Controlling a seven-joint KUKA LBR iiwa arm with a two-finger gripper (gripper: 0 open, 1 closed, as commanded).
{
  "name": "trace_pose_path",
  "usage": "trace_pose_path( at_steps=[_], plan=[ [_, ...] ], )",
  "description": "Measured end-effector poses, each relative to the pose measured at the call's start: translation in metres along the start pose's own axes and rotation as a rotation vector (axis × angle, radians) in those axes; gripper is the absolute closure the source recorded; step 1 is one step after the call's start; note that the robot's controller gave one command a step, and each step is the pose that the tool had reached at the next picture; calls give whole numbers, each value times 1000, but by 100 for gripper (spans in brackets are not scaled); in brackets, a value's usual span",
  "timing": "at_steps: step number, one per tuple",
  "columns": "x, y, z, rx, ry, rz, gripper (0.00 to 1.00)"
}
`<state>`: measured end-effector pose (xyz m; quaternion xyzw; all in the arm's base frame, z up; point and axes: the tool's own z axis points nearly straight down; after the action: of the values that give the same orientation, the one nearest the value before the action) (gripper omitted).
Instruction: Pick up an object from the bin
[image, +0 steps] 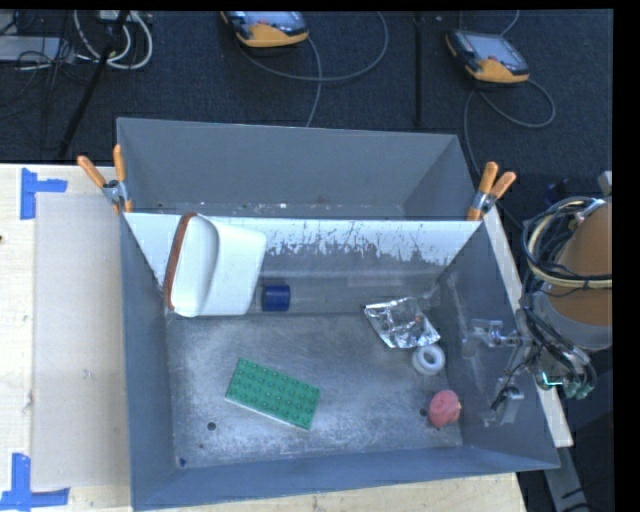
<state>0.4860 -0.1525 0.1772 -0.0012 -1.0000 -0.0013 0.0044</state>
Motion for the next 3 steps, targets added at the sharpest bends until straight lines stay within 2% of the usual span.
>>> trace_pose_path(
  at_steps=[1,2,3],
  plan=[
    [-15,-5,108,0,-9,-301,0],
    [-21,-2,77,-3,-9,-715,0],
    [-24,7,78,-12,-8,-1088,0]
  ],
)
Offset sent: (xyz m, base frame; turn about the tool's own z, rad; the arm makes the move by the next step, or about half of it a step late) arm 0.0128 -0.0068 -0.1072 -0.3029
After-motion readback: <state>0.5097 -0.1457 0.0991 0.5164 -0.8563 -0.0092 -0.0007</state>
